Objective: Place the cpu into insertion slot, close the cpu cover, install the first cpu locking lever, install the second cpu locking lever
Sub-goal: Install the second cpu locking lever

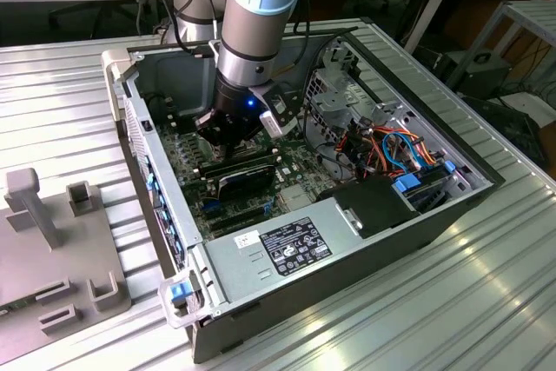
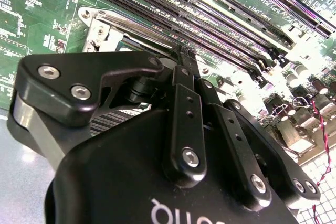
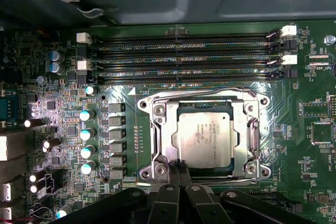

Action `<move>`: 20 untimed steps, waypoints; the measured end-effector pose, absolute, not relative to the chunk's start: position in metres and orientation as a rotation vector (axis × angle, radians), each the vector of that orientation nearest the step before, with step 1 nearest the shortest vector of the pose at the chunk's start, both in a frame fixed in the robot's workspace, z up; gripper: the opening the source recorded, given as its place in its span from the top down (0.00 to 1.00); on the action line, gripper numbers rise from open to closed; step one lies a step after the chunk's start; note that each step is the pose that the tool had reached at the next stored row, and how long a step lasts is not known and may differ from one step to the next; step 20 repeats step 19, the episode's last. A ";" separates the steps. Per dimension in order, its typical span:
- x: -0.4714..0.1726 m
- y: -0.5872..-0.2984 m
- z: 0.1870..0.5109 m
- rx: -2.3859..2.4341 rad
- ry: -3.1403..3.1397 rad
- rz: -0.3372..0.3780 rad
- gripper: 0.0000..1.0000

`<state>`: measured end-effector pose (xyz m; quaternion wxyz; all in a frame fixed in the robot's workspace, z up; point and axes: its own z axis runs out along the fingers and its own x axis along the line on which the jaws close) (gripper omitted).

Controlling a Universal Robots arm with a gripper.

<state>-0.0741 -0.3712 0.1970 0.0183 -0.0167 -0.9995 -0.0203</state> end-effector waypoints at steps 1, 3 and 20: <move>-0.074 -0.371 0.197 -0.052 -3.104 -0.063 0.89; -0.074 -0.371 0.197 -0.052 -3.104 -0.063 0.89; -0.074 -0.371 0.197 -0.052 -3.104 -0.063 0.89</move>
